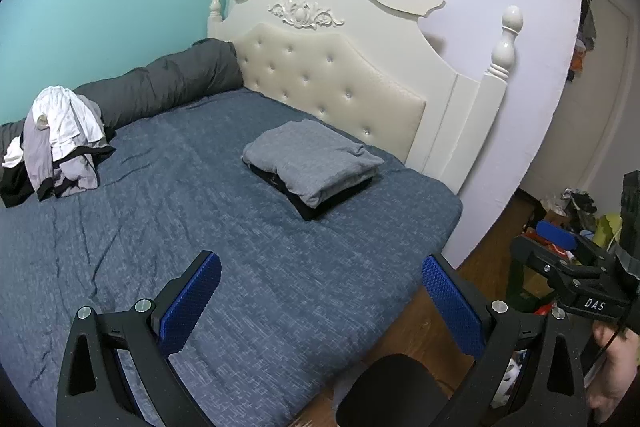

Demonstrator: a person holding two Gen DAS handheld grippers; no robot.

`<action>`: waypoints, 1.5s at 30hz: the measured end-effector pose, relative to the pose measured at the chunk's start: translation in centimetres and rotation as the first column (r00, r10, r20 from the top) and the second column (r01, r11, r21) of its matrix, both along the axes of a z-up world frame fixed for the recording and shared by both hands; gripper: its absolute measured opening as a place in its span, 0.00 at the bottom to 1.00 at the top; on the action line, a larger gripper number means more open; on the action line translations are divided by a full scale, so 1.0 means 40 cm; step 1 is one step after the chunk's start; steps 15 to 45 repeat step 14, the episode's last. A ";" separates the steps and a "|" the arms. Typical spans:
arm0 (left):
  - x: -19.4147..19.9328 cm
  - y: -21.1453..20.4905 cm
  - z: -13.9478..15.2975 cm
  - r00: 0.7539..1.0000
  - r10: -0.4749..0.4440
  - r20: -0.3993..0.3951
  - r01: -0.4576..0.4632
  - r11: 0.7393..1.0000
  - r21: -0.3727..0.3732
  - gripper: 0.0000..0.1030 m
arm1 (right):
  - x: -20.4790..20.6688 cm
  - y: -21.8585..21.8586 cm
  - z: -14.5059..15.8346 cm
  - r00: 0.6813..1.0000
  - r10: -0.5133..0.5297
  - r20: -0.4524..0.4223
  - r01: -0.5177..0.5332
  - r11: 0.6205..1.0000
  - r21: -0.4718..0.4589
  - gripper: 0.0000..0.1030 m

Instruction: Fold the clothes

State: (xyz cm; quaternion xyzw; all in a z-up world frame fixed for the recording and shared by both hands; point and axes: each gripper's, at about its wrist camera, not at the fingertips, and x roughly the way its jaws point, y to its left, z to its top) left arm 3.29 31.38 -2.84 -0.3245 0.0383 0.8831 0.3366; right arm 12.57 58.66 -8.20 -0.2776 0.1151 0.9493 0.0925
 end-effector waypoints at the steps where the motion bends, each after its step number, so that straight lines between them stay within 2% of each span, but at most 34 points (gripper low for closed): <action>1: 0.000 -0.001 0.000 1.000 0.001 0.000 -0.001 1.000 0.001 1.00 | 0.001 -0.001 0.000 1.000 0.000 0.000 0.000 1.000 -0.001 1.00; 45: 0.003 -0.005 0.000 1.000 -0.007 -0.007 0.007 1.000 0.008 1.00 | -0.002 0.003 -0.004 1.000 0.001 0.003 -0.001 1.000 -0.003 1.00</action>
